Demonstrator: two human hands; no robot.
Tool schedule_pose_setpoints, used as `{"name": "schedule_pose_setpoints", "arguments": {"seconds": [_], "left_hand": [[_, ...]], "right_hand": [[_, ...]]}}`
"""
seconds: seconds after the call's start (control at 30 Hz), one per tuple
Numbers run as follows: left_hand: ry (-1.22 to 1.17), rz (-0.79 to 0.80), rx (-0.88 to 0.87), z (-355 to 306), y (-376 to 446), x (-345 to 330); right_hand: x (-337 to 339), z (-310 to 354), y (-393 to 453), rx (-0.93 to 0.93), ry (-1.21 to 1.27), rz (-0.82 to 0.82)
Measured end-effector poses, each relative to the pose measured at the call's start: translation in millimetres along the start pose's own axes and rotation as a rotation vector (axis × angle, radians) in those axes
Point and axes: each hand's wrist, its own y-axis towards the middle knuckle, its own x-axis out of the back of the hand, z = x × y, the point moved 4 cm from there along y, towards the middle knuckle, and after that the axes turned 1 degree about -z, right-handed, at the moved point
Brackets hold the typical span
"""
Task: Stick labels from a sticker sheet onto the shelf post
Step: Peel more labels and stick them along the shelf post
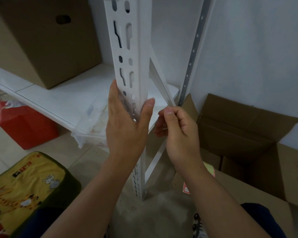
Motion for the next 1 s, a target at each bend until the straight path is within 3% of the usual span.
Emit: {"name": "schedule_pose_setpoints", "arguments": {"seconds": [0.6,1.0], "left_hand": [[0.041,0.036,-0.005,3.8,-2.7,0.6],[0.127,-0.092,-0.044,-6.8,-4.3,-19.2]], "right_hand": [[24.0,-7.5,-2.7,-0.017,-0.136,0.037],[35.5,-9.6,-9.9,-0.008,-0.182,0.028]]}}
